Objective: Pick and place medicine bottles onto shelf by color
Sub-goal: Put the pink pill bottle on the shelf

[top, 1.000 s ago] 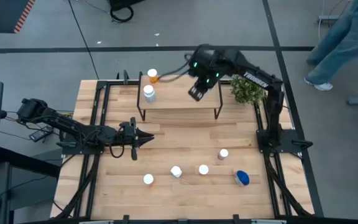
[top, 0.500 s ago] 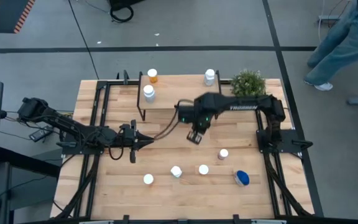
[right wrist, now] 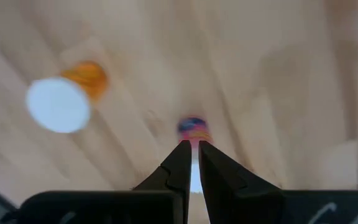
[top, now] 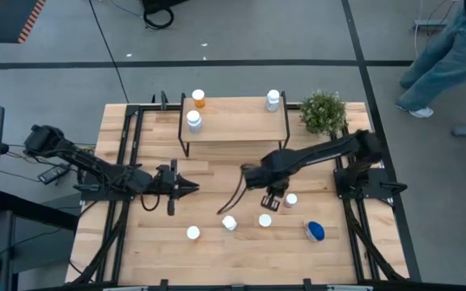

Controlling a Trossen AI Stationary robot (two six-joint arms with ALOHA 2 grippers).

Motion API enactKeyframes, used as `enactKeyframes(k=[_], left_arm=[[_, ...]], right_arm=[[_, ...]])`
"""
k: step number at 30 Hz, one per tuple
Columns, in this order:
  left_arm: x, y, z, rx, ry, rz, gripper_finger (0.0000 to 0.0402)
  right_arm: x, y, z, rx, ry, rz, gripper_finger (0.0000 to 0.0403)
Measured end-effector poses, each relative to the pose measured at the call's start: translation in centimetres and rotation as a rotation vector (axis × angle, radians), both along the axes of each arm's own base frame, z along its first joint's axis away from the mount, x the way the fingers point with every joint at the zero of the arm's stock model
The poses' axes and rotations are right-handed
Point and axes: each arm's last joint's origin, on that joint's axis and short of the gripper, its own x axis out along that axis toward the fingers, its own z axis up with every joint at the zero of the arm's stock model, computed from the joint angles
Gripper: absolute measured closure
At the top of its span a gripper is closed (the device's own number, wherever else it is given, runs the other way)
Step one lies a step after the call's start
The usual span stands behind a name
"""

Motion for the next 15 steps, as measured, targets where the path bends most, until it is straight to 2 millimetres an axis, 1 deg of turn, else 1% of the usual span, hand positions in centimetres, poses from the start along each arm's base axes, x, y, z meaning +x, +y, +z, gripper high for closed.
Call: enactKeyframes(k=[2,6,7,9,11,13,15], left_arm=[[-0.1,-0.3,-0.1,0.000,0.007,-0.014,0.0345],[-0.2,-0.7,-0.1,0.004,0.013,-0.037,0.0349],[-0.2,-0.7,-0.1,0.004,0.012,-0.038,0.0350],[-0.2,-0.6,-0.1,0.005,0.010,-0.031,0.0353],[-0.2,-0.6,-0.1,0.008,0.009,-0.014,0.0353],[-0.2,-0.5,-0.1,0.012,0.008,0.005,0.0352],[-0.2,-0.5,-0.1,0.014,0.007,0.021,0.0349]], right_arm=[[-1.6,-0.6,0.7,0.001,-0.072,-0.062,0.0364],[-5.5,-1.4,2.2,0.050,-0.305,-0.188,0.0364],[-6.5,-1.5,2.2,0.060,-0.347,-0.219,0.0364],[-8.1,-1.6,1.8,0.066,-0.393,-0.275,0.0364],[-9.4,-1.6,0.9,0.066,-0.384,-0.314,0.0360],[-10.2,-1.3,0.1,0.068,-0.364,-0.330,0.0348],[-10.4,-1.0,-0.3,0.071,-0.345,-0.323,0.0326]])
